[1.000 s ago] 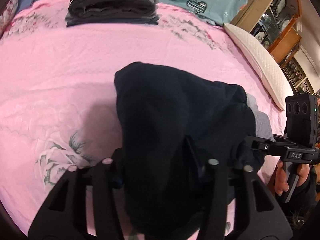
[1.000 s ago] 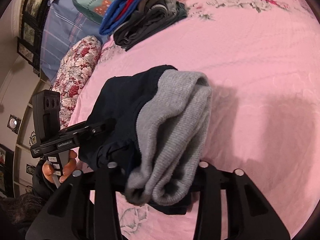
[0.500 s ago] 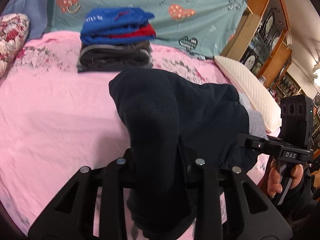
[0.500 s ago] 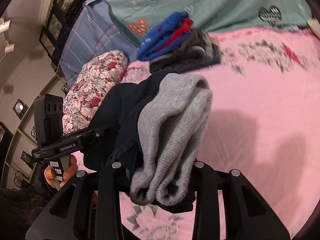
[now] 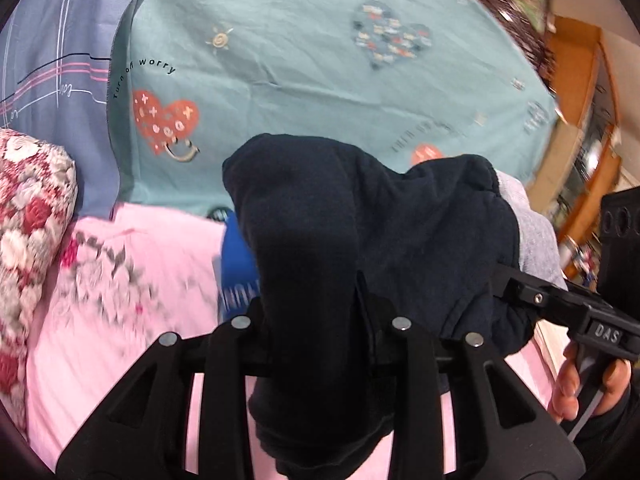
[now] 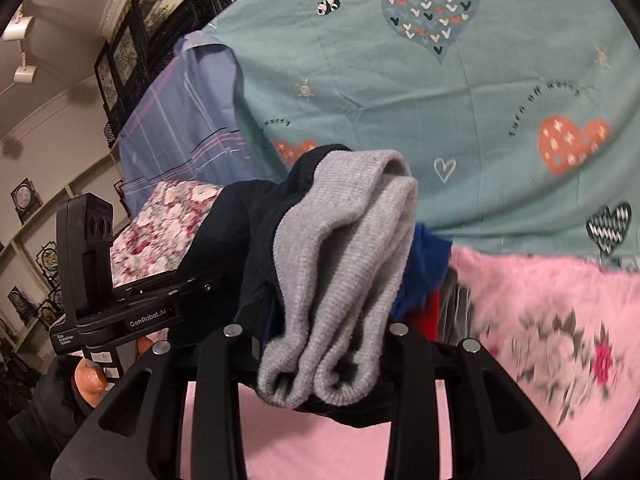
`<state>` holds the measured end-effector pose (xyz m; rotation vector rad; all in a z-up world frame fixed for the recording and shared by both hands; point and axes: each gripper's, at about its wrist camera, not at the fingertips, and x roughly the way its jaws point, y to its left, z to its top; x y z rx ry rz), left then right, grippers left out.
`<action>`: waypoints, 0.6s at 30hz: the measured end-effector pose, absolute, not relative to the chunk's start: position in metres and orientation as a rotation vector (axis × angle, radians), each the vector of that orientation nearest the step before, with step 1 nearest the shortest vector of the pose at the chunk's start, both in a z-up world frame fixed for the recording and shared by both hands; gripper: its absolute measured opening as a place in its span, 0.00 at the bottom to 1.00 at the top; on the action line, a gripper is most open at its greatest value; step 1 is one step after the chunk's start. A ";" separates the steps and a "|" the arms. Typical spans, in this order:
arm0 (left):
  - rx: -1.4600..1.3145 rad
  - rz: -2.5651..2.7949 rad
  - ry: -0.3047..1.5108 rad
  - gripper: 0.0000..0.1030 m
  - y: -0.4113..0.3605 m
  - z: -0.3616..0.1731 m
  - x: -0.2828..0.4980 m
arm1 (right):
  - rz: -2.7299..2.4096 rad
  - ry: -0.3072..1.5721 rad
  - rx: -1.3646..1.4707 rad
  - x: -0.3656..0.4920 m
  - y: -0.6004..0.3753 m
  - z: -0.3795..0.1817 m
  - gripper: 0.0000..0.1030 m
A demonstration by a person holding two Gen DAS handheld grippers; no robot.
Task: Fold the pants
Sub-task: 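Carry the bundle with both grippers and place it on the clothes stack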
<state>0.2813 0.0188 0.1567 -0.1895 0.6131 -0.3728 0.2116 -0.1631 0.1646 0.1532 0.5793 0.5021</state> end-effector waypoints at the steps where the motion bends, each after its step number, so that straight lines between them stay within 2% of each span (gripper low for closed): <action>1: -0.194 -0.362 0.625 0.31 0.020 0.152 0.306 | 0.493 0.586 0.151 0.232 -0.162 0.164 0.33; 4: -0.193 -0.327 0.684 0.32 0.014 0.121 0.364 | 0.445 0.639 0.168 0.293 -0.167 0.143 0.35; 6: -0.186 -0.294 0.756 0.39 0.009 0.092 0.394 | 0.383 0.693 0.169 0.324 -0.170 0.116 0.41; 10: -0.246 -0.265 0.734 0.81 0.021 0.079 0.403 | 0.373 0.673 0.268 0.335 -0.192 0.097 0.51; 11: -0.251 -0.266 0.719 0.86 0.025 0.082 0.400 | 0.373 0.645 0.273 0.330 -0.197 0.101 0.53; 16: -0.295 -0.235 0.703 0.88 0.051 0.096 0.388 | 0.352 0.613 0.270 0.314 -0.206 0.117 0.56; 18: -0.284 -0.201 0.685 0.91 0.058 0.103 0.380 | 0.338 0.583 0.254 0.305 -0.205 0.126 0.63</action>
